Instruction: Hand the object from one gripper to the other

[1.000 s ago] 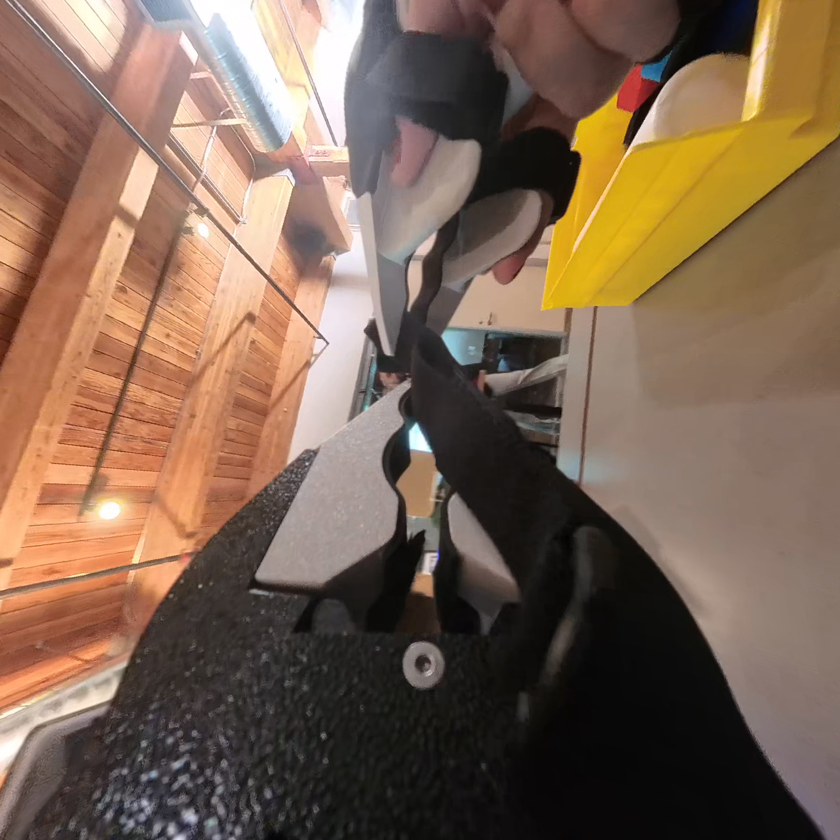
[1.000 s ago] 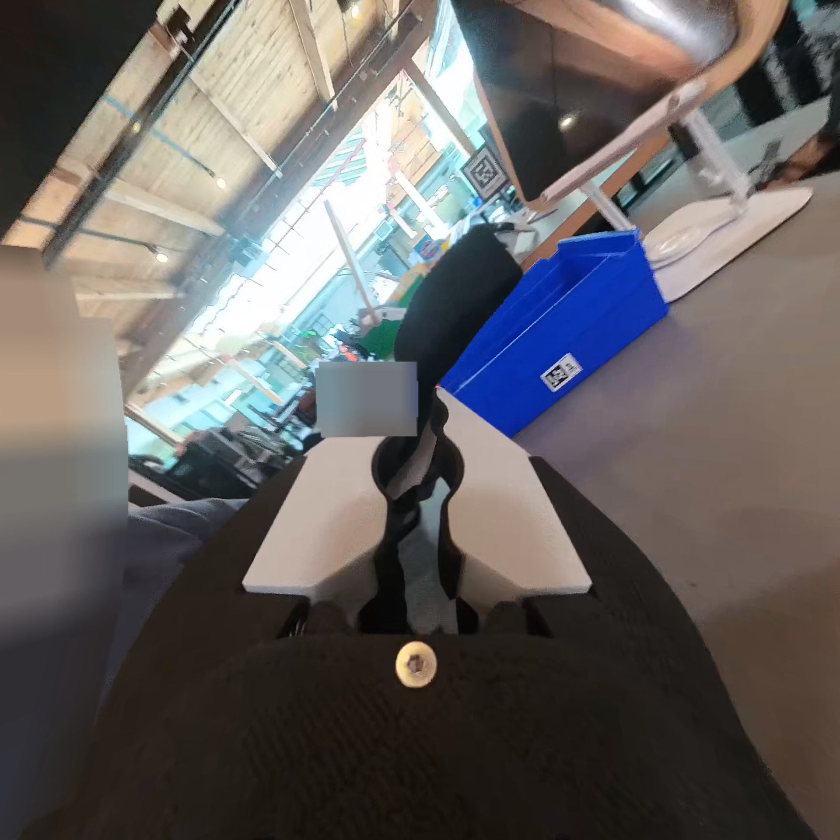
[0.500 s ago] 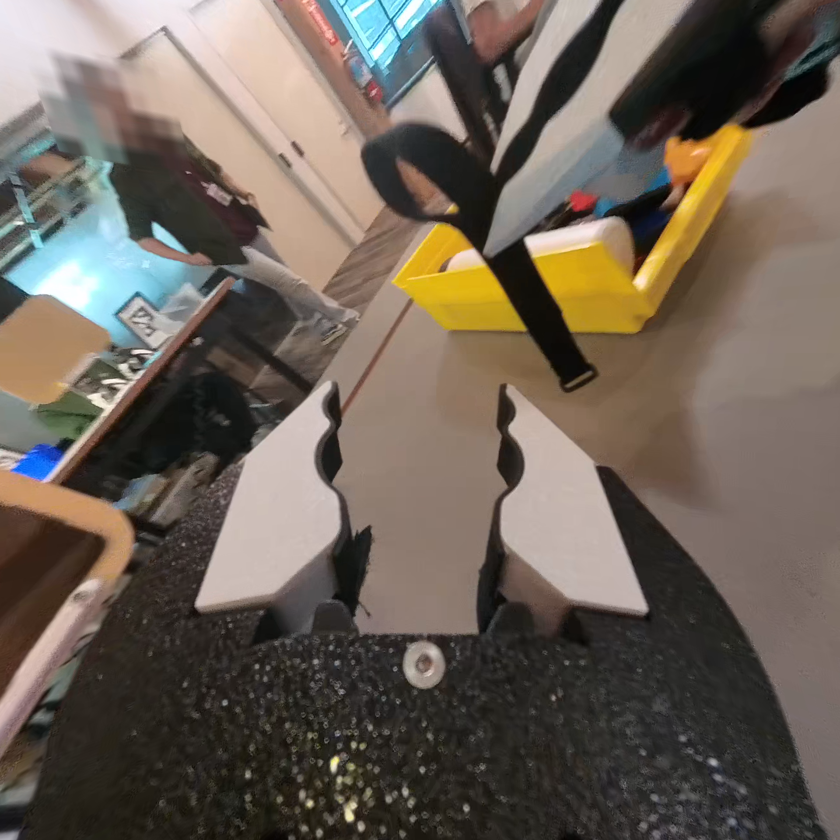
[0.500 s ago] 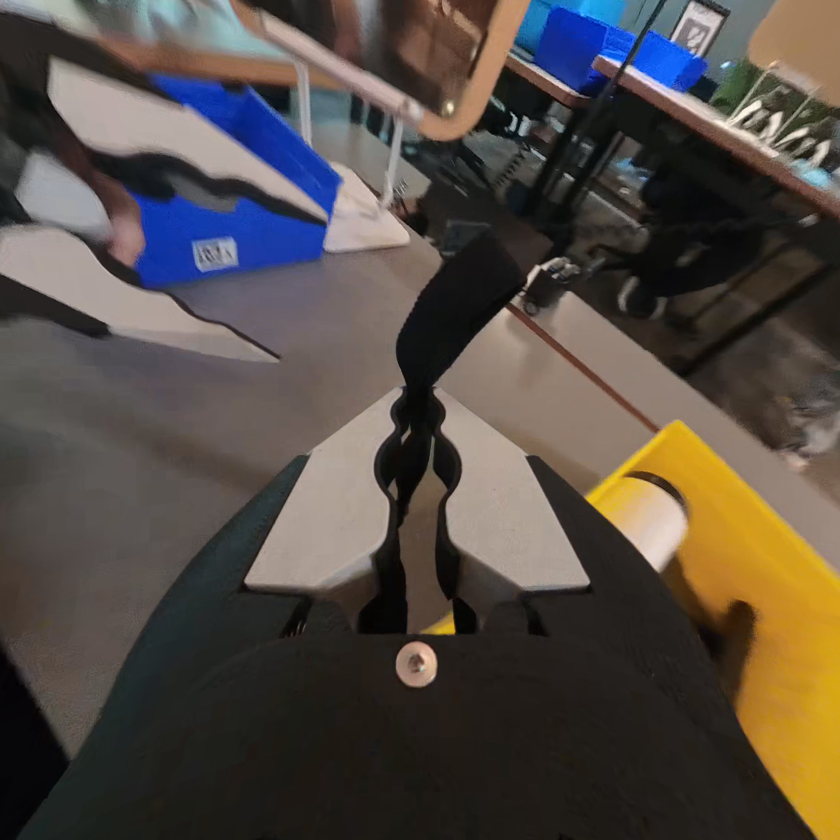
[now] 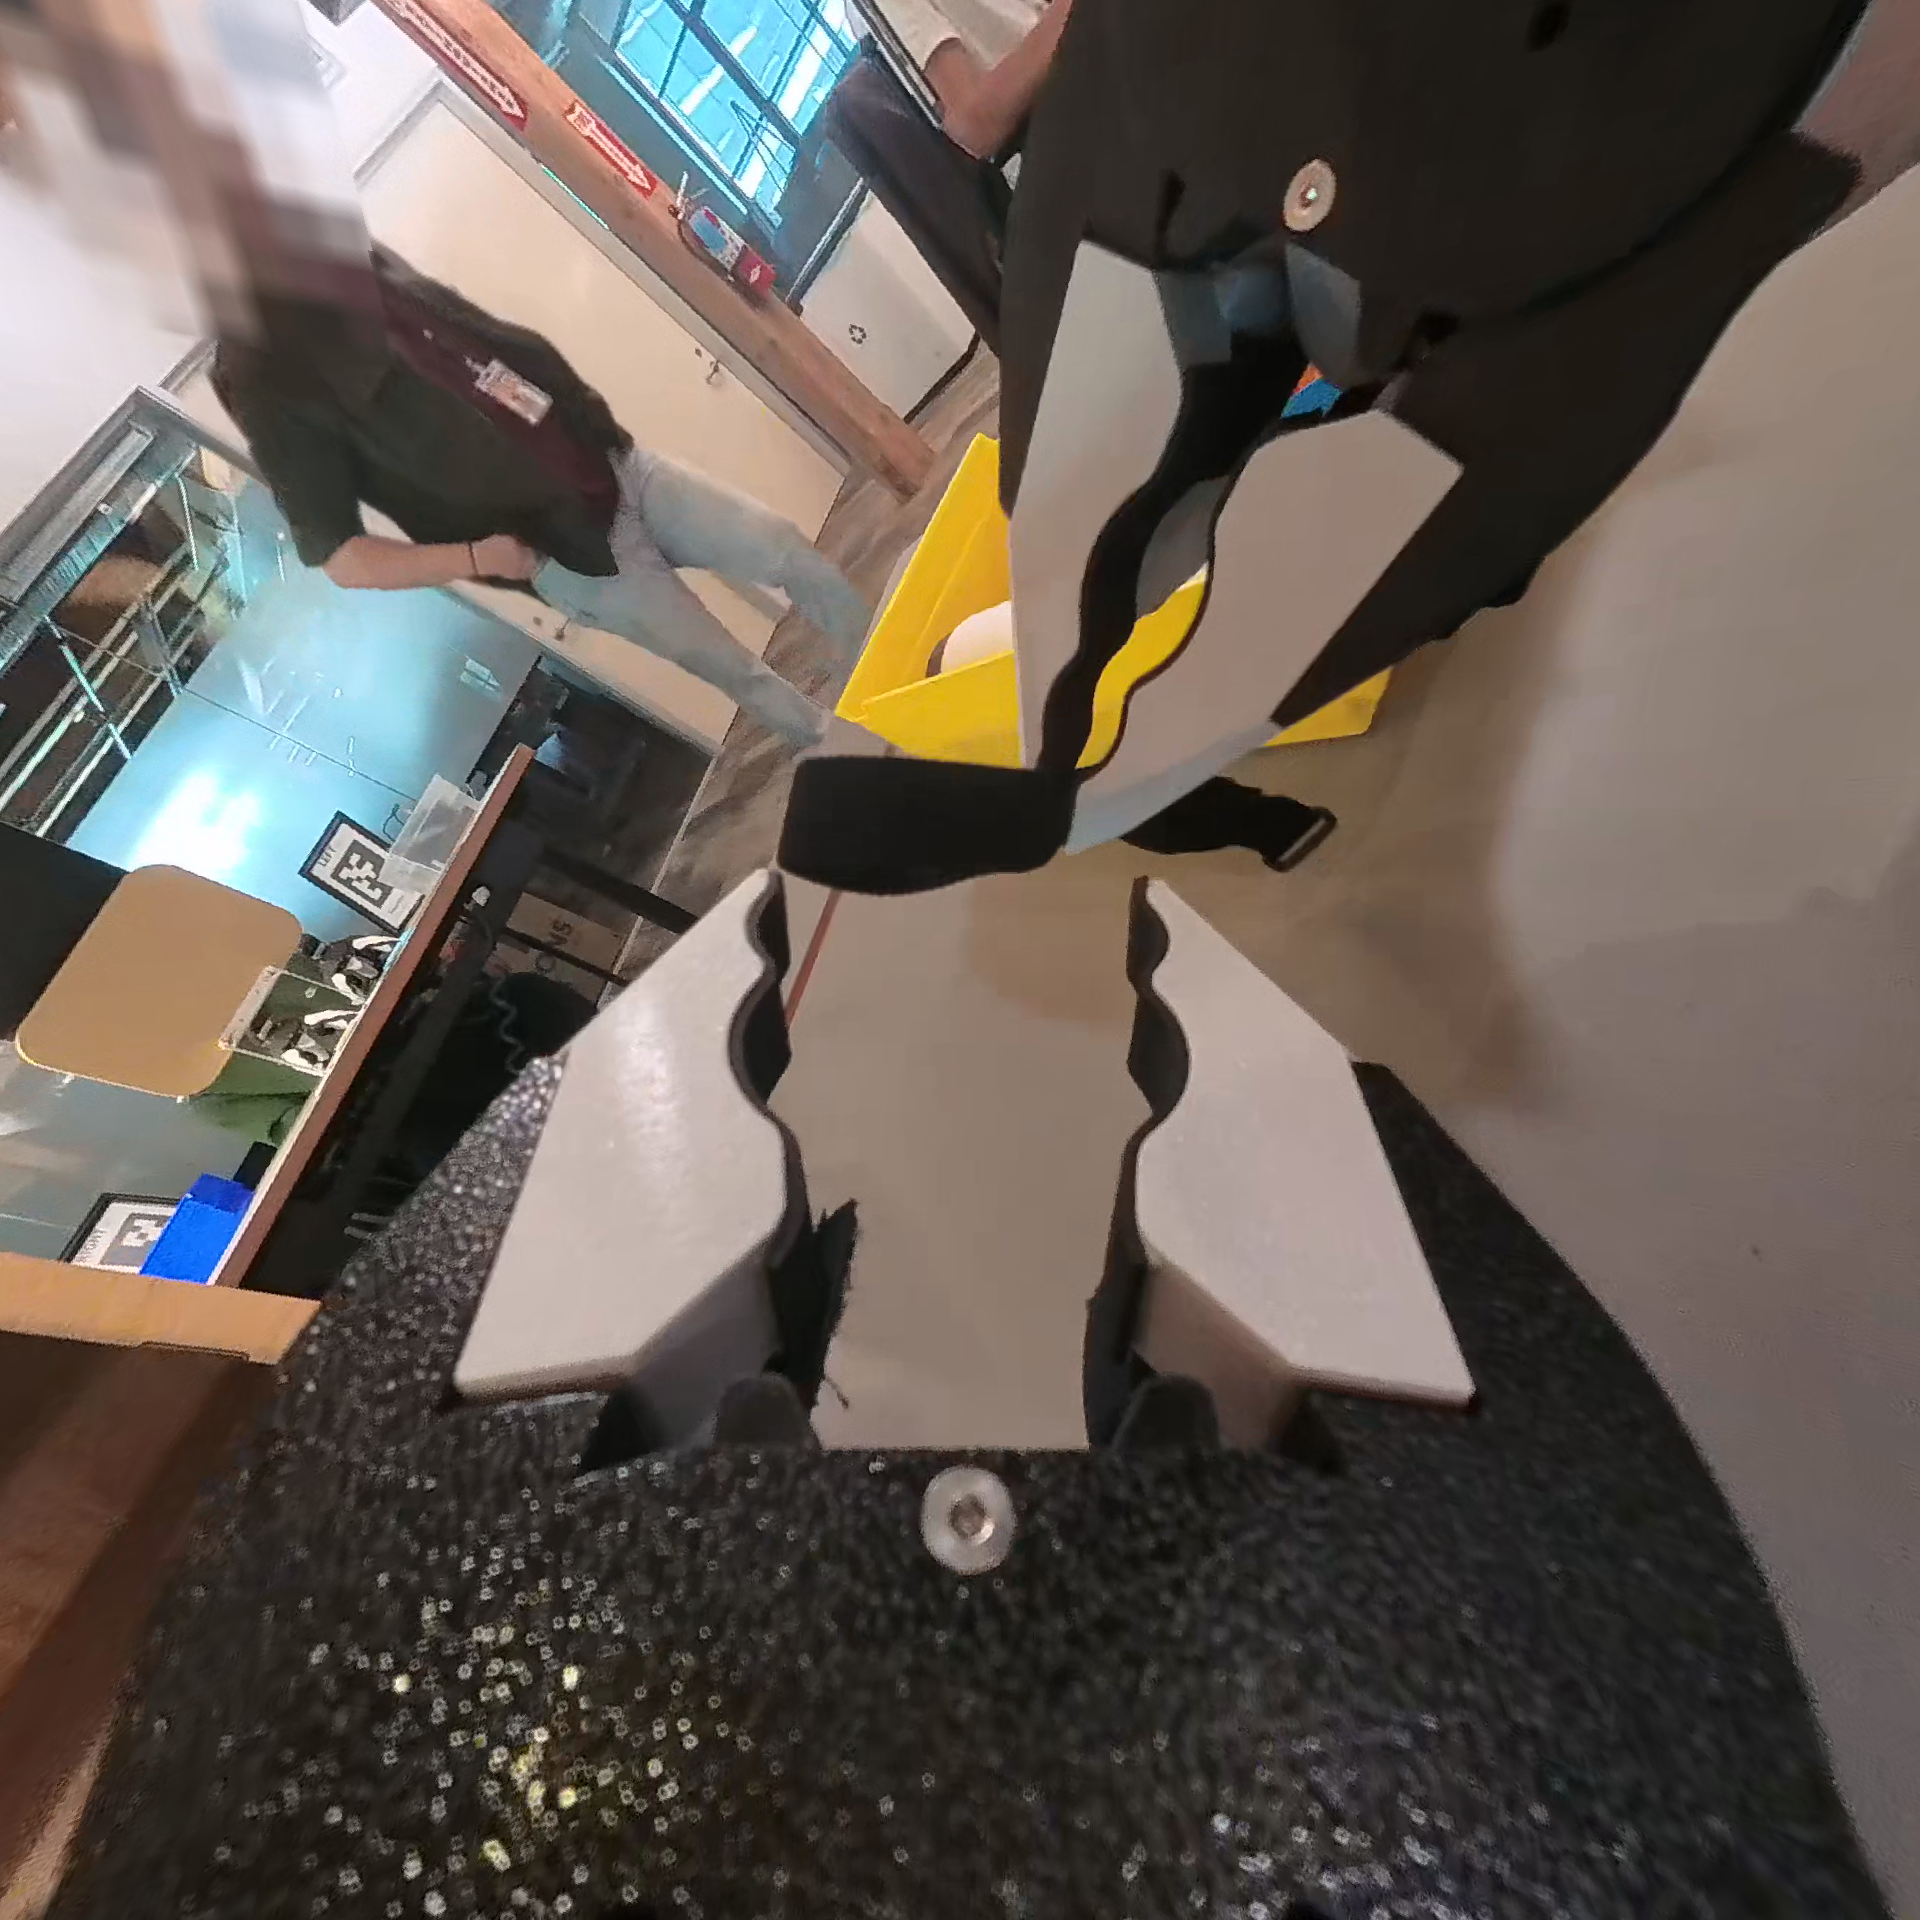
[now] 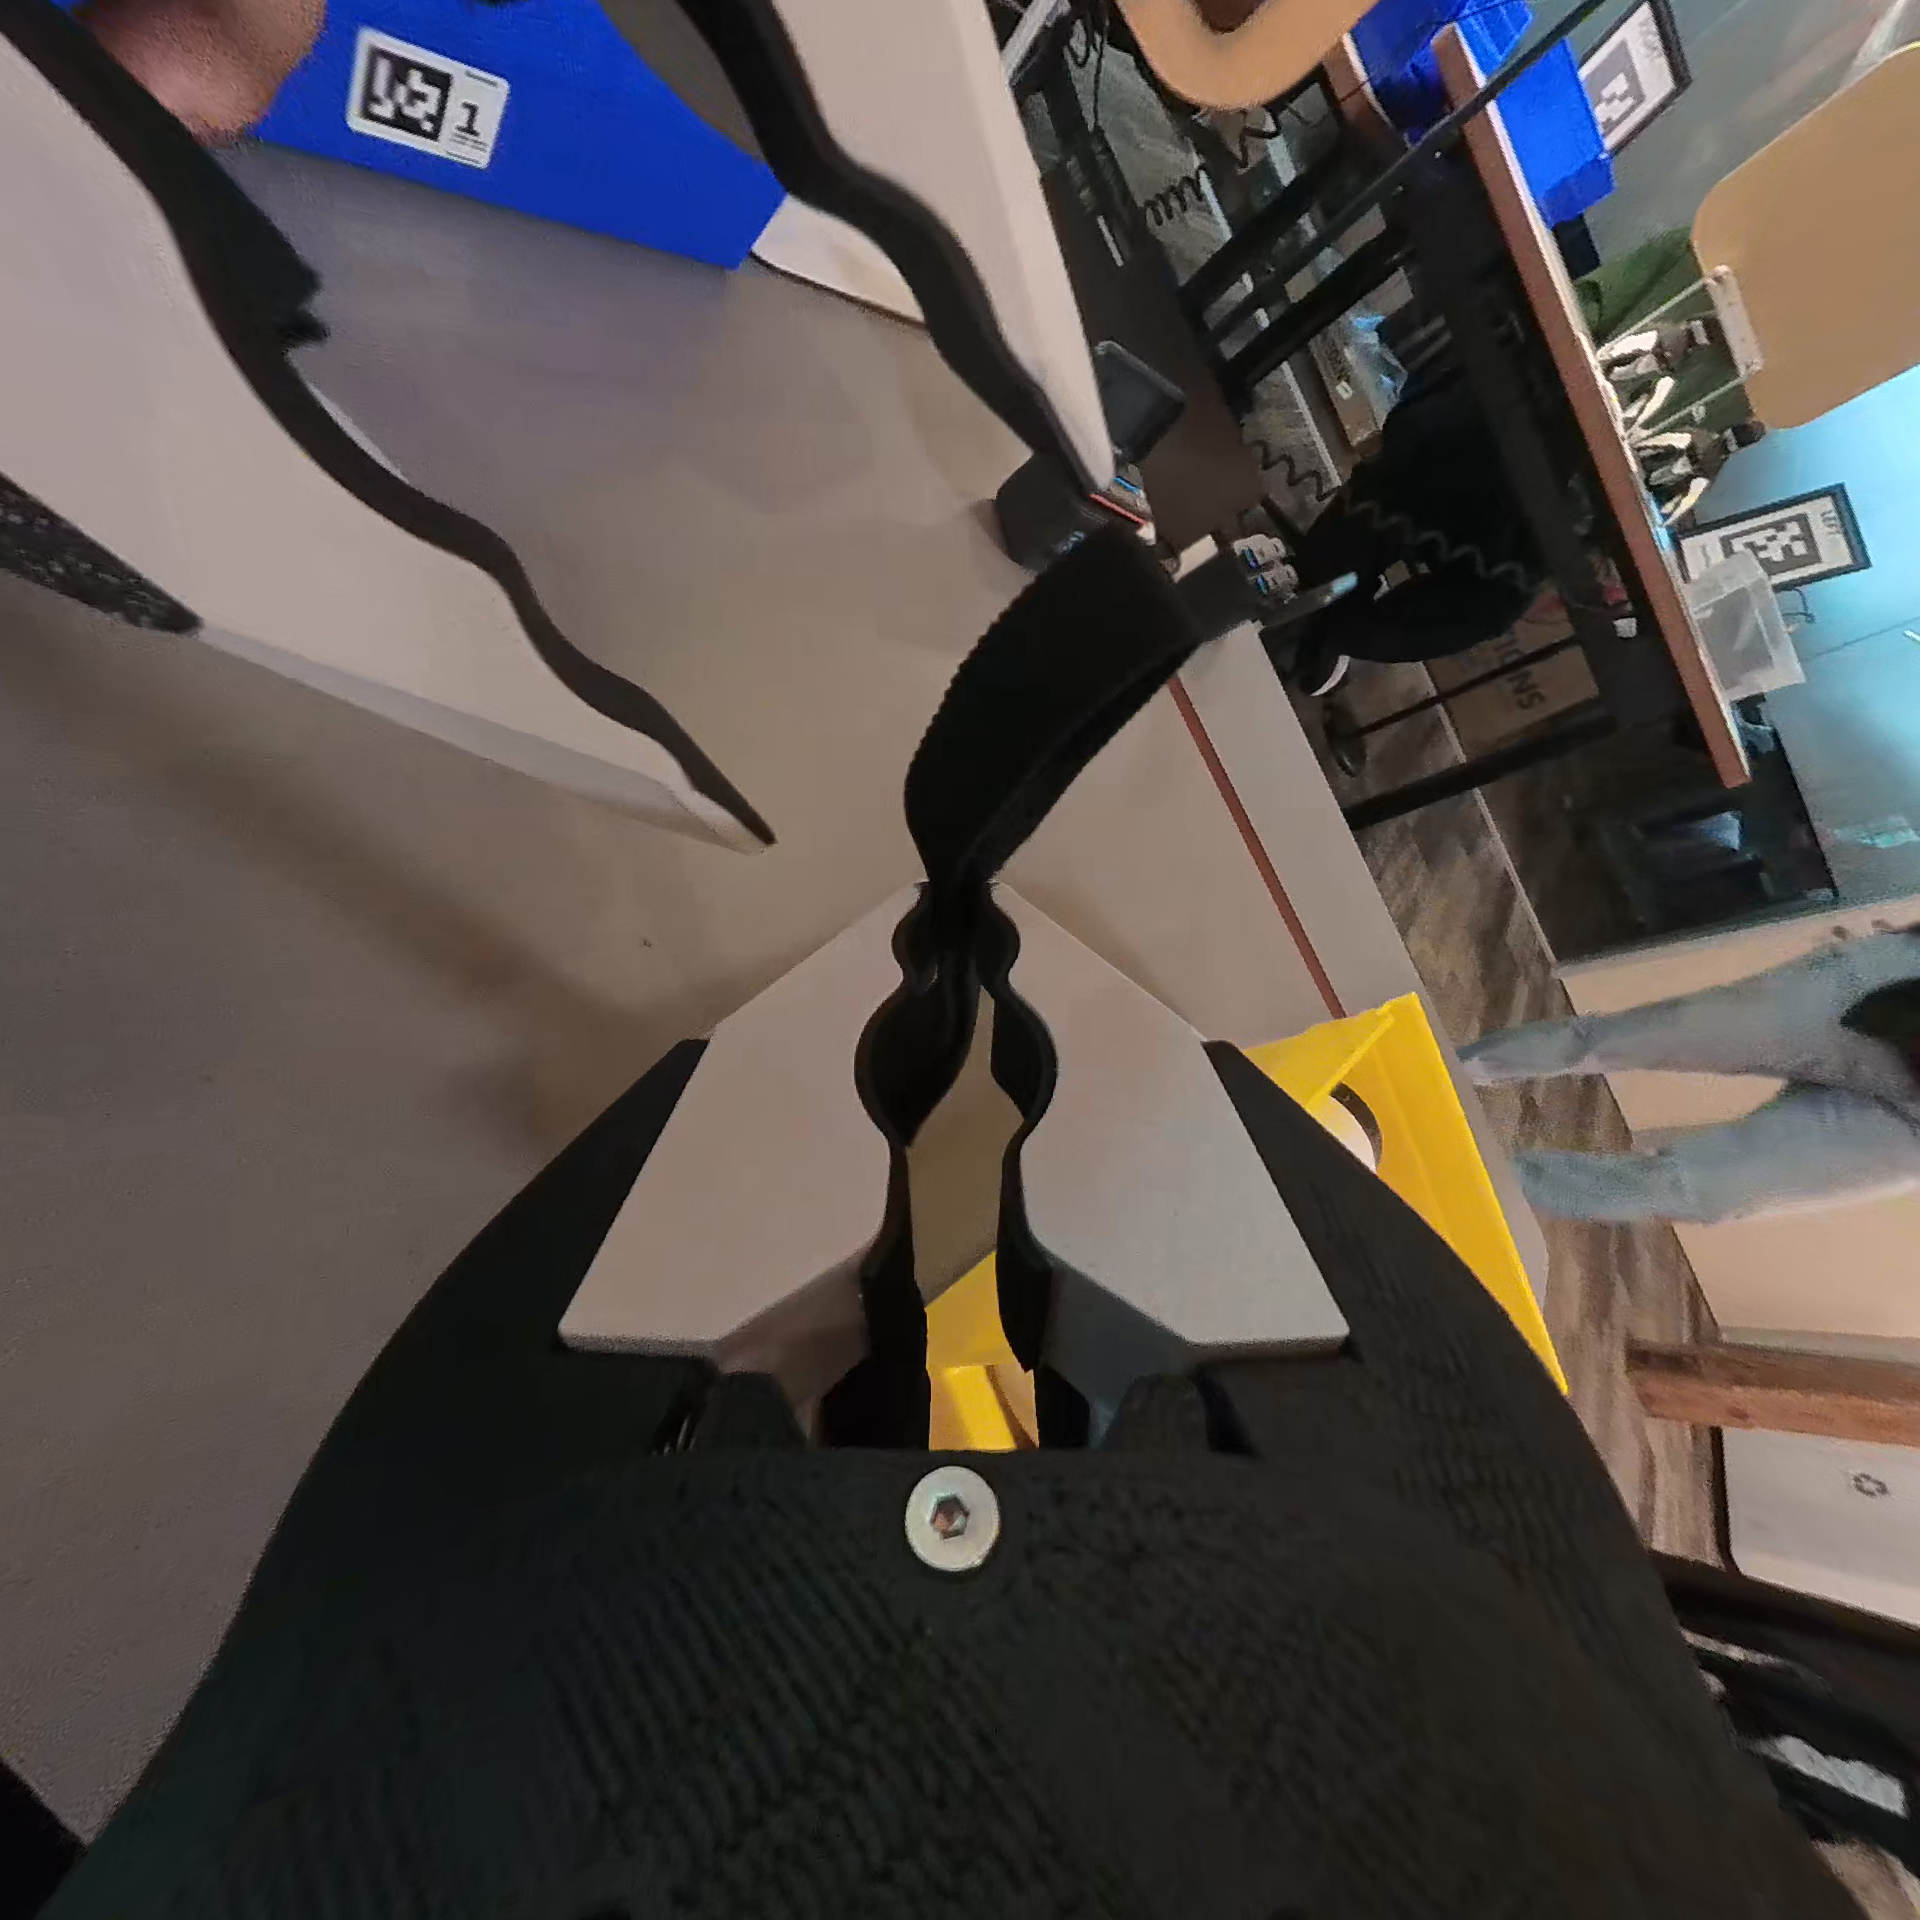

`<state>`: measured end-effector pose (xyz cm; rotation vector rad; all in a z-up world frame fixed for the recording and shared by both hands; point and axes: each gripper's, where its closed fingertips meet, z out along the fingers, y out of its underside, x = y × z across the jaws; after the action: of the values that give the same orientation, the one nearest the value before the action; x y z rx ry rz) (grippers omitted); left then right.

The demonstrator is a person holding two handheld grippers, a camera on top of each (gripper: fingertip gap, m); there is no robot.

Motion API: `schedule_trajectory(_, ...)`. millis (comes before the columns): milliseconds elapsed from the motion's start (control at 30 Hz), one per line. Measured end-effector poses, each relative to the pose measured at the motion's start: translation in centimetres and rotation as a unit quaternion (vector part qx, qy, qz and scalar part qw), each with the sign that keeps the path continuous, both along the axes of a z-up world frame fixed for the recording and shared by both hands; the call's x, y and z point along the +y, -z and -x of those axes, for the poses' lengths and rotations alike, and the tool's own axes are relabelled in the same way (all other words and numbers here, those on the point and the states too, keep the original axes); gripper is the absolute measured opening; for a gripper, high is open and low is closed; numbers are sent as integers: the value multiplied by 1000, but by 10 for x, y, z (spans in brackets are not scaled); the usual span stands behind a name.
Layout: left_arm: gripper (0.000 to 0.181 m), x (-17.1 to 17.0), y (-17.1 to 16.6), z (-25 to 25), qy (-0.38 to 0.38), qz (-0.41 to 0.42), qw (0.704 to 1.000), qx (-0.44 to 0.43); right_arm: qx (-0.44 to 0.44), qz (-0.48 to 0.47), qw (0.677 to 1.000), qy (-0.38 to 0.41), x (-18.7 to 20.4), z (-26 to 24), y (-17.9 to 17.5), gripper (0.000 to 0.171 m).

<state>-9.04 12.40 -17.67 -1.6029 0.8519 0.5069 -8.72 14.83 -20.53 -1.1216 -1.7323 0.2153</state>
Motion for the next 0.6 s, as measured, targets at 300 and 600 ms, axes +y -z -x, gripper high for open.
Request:
schedule_trajectory(300, 70, -5, 17, -10, 36, 54, 998, 23, -55, -40, 994, -87, -30, 2, 19, 4)
schedule_trajectory(600, 0, -11, 27, -13, 54, 90, 993, 49, -31, -43, 993, -107, -28, 3, 12, 16)
